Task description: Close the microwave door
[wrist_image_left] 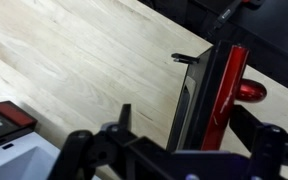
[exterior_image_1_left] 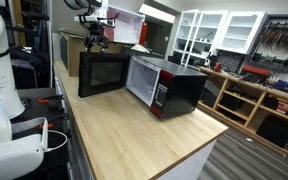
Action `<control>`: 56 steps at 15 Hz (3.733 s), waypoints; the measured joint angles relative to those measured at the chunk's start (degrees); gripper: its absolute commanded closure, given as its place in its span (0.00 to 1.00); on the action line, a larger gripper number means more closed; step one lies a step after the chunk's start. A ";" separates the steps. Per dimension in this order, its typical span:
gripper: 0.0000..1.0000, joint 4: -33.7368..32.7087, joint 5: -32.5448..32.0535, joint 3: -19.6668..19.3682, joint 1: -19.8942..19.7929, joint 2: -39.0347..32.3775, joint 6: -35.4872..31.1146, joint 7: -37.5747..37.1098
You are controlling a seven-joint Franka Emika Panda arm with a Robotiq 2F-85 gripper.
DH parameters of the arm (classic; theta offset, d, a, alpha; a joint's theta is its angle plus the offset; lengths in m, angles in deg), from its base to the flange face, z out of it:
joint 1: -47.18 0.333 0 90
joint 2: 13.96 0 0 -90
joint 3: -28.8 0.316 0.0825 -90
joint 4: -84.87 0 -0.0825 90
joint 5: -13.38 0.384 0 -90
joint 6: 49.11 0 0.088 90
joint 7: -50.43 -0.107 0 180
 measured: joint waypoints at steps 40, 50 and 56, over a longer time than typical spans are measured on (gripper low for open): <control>0.00 2.69 1.07 -3.84 -4.20 -1.11 -11.17 -2.09; 0.00 2.03 -9.13 -4.32 -7.49 -9.80 -26.60 -13.52; 0.00 2.05 -24.07 -4.80 -10.10 -10.36 -31.48 -23.17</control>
